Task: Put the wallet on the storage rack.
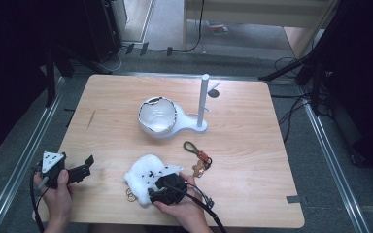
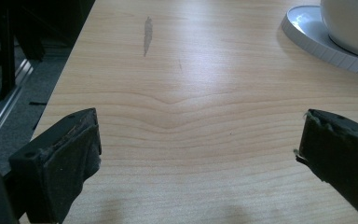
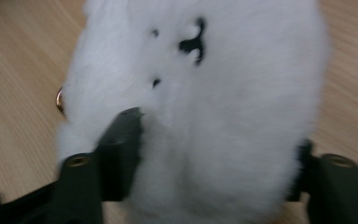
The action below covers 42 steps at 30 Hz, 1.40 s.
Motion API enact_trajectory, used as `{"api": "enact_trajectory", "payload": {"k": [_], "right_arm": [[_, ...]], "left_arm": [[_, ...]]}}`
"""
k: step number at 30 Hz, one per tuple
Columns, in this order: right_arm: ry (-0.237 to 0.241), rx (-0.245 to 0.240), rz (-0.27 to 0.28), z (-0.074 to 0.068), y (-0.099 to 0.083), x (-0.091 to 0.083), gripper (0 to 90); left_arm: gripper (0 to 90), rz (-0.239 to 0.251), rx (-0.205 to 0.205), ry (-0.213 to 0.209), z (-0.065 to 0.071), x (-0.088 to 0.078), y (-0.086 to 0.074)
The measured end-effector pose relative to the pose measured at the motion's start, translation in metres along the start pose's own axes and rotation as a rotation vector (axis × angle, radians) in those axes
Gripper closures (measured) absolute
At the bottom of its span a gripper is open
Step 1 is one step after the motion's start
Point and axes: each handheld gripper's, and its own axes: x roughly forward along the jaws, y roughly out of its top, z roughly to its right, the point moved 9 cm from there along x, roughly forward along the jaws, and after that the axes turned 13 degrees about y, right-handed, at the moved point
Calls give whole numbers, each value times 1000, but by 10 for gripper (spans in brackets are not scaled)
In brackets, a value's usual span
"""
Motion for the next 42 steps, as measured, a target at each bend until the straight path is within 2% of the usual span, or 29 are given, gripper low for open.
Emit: {"api": "enact_trajectory", "payload": {"k": [1, 2, 3, 5, 7, 8, 9, 10, 11, 12, 13, 18, 20, 22, 33, 42], "right_arm": [[1, 15, 34, 5, 3, -6, 601], [23, 22, 46, 7, 4, -8, 652], [40, 30, 54, 7, 4, -10, 694], [41, 19, 58, 8, 4, -10, 719], [9, -16, 59, 4, 3, -11, 764], [9, -16, 59, 4, 3, -11, 764], [17, 18, 67, 2, 6, -13, 775], [17, 18, 67, 2, 6, -13, 775], [37, 40, 77, 1, 9, -17, 780], [37, 40, 77, 1, 9, -17, 780], [29, 61, 83, 1, 11, -22, 783], [18, 70, 110, 1, 16, -32, 785], [27, 78, 125, 2, 19, -38, 785], [48, 108, 141, 2, 25, -47, 785], [2, 119, 222, 12, 50, -82, 784], [-24, 137, 256, 19, 66, -100, 784]], "left_arm": [[0, -3, -2, -3, 0, 0, 0], [0, -3, -2, -3, 0, 0, 0], [0, -5, 0, -3, 0, 0, 0], [0, -5, 0, -3, 0, 0, 0], [0, -4, -2, -3, 0, 0, 0], [0, -4, -2, -3, 0, 0, 0], [0, -5, -1, -3, 0, 0, 0], [0, -5, -1, -3, 0, 0, 0], [0, -4, -1, -3, 0, 0, 0], [0, -4, -1, -3, 0, 0, 0], [0, -4, -2, -5, 0, 0, 0], [0, -2, -3, -4, 0, 0, 0], [0, -3, -1, -5, 0, 0, 0], [0, -1, 1, -2, 0, 0, 0], [0, -1, 3, 0, 0, 0, 0], [0, -1, 0, -3, 0, 0, 0]]}}
